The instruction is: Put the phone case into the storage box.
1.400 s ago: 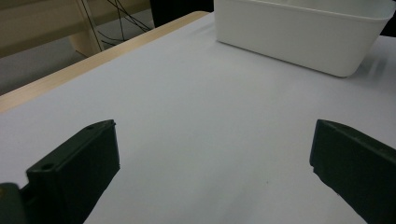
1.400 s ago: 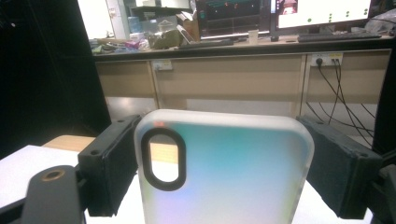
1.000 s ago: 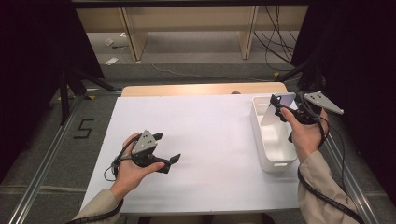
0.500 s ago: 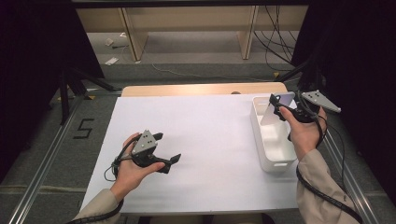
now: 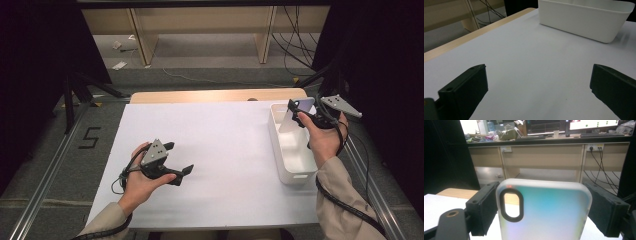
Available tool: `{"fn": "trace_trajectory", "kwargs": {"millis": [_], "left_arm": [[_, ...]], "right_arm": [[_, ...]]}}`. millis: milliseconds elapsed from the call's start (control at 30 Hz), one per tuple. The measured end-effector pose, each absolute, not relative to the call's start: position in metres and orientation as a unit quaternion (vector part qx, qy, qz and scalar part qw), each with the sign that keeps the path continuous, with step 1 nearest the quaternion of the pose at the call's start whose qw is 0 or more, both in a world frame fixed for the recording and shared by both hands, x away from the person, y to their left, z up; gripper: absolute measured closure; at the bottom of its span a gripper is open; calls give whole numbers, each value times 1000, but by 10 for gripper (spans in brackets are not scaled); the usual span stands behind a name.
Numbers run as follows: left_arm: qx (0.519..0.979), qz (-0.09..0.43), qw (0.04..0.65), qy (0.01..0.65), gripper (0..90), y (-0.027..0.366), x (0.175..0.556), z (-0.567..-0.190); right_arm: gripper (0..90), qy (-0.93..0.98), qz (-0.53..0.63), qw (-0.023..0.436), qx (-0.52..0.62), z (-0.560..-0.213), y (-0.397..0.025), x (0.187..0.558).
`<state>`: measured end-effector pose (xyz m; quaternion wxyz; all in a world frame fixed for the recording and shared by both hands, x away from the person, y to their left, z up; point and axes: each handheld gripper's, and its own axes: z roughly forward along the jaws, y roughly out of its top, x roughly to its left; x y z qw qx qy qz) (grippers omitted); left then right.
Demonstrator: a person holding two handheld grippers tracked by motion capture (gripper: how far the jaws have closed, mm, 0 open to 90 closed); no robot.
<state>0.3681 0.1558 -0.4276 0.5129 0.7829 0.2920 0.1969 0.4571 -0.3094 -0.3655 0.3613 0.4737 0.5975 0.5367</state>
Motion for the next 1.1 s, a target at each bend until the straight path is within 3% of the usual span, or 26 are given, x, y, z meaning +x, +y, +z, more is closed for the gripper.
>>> {"fn": "trace_trajectory", "kwargs": {"millis": [1100], "left_arm": [[783,195,513,294,11,156,368,-428]], "right_arm": [[183,603,523,360,484,-368,-308,475]]}}
